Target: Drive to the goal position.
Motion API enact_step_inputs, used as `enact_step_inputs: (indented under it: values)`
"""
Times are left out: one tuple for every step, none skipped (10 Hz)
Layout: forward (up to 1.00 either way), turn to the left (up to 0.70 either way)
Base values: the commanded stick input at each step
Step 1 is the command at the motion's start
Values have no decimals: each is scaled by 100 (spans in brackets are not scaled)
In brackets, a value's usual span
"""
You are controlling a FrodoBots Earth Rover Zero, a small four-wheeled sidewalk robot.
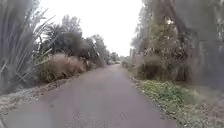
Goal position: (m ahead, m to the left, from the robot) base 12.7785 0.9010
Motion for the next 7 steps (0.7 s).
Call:
enact_step_inputs:
  values:
    - [100, 0]
    - [100, 0]
    - [100, 0]
    - [100, 0]
    - [100, 0]
    - [100, 0]
    - [100, 0]
